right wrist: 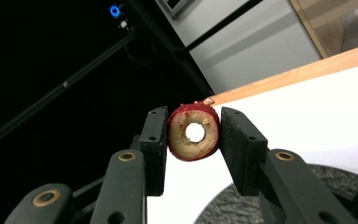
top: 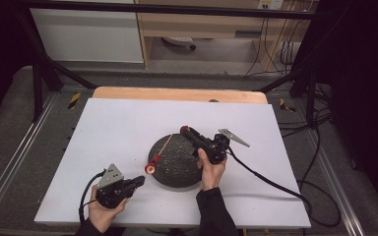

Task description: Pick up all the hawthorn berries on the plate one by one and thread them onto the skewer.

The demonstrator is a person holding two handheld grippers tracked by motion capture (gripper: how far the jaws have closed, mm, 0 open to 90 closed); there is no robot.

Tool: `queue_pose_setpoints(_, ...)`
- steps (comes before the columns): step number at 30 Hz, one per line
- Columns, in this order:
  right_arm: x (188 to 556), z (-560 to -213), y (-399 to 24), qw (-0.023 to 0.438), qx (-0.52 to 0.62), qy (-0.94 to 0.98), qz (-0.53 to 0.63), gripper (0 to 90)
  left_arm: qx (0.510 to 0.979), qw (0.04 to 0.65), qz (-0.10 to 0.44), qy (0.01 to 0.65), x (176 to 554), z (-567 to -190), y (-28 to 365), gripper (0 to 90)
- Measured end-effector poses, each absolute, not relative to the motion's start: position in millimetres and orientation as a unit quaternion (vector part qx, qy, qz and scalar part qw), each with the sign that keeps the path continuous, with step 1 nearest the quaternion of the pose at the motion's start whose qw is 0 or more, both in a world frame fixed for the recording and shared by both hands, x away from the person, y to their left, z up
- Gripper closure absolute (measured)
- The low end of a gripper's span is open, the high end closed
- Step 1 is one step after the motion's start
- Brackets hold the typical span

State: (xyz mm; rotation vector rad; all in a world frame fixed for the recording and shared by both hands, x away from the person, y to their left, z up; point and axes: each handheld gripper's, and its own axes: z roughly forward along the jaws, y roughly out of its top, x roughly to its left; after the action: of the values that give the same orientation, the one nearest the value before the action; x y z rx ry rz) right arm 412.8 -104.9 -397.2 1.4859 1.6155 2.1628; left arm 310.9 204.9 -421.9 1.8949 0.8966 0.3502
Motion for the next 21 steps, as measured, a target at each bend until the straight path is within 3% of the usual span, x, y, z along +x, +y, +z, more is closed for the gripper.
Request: queue_pose_setpoints(21,417,-393,-108,0.026,0.49,0.483,0.725,63.5,0.783,0.493,0.136,0.354,313,-421,175,88.2)
